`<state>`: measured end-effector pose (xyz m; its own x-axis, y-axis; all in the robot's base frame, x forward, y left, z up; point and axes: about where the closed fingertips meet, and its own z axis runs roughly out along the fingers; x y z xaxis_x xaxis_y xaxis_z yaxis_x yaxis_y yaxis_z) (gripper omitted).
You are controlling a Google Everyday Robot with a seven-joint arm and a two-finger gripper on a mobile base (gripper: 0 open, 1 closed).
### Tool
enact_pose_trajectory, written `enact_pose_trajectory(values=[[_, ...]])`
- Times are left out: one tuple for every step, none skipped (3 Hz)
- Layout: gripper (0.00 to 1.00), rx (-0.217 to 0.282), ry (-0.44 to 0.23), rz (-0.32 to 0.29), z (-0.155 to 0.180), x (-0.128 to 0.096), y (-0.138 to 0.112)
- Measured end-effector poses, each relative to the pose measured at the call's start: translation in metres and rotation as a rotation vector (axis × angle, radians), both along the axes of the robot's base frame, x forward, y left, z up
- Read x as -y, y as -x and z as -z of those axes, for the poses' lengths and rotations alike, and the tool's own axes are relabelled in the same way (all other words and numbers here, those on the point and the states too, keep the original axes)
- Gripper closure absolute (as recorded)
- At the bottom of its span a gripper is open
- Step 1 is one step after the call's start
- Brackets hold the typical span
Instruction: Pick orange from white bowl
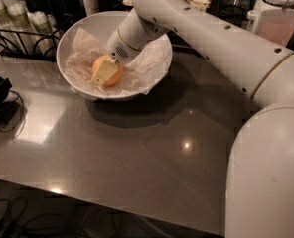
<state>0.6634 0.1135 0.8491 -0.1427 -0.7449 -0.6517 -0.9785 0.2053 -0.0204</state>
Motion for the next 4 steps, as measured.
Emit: enact_pose_trajectory(values=[[1.00, 0.000, 0.000, 0.000, 0.000, 0.000, 0.000], [1.00, -0.002, -0.008, -0.004, -0.002, -0.001, 0.000], [1.00, 0.009, -0.102, -0.018, -0.021, 0.007, 0.000], [1.00, 0.060, -0.162, 0.000, -0.052, 0.028, 0.010]])
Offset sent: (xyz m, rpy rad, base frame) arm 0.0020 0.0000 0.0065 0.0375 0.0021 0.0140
